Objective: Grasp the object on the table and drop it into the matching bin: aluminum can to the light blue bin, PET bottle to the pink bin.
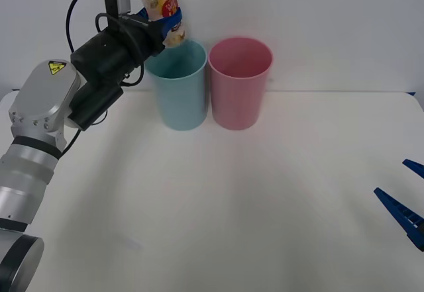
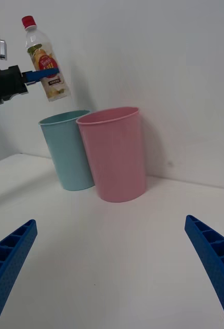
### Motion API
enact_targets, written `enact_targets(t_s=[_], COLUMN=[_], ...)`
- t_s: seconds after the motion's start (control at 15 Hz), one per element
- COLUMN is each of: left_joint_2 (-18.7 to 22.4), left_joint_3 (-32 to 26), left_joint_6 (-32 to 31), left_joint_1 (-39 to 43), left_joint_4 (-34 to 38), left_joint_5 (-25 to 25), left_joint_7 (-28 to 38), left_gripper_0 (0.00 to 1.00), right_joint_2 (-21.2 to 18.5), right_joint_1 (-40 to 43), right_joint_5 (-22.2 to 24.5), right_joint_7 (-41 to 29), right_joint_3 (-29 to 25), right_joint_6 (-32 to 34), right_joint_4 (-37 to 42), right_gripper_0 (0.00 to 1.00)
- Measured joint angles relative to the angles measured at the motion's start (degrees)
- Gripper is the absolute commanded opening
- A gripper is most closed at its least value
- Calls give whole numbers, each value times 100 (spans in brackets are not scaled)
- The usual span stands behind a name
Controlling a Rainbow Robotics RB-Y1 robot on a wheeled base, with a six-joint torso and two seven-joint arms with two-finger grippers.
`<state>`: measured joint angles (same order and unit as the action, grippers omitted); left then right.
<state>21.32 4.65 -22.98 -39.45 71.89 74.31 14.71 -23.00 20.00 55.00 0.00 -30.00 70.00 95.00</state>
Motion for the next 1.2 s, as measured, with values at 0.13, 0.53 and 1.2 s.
enact_targets(t_s=[0.13,0.53,1.2], left_joint_2=[-53,-419,-1134], left_joint_3=[0,76,400], left_joint_6=[-236,-488,-68], left_joint_1=[-68,-185,-764], left_joint_4=[0,0,-471], left_joint_5=[48,400,1405], left_joint_7=[24,-20,-347], left_gripper_0=[0,0,0], right_joint_2=[0,0,0], right_joint_1=[0,0,0], right_joint_5=[0,0,0], right_joint_7=[0,0,0], right_joint_3=[0,0,0], right_joint_6=[0,0,0], right_joint_4=[0,0,0], right_gripper_0=[100,100,100])
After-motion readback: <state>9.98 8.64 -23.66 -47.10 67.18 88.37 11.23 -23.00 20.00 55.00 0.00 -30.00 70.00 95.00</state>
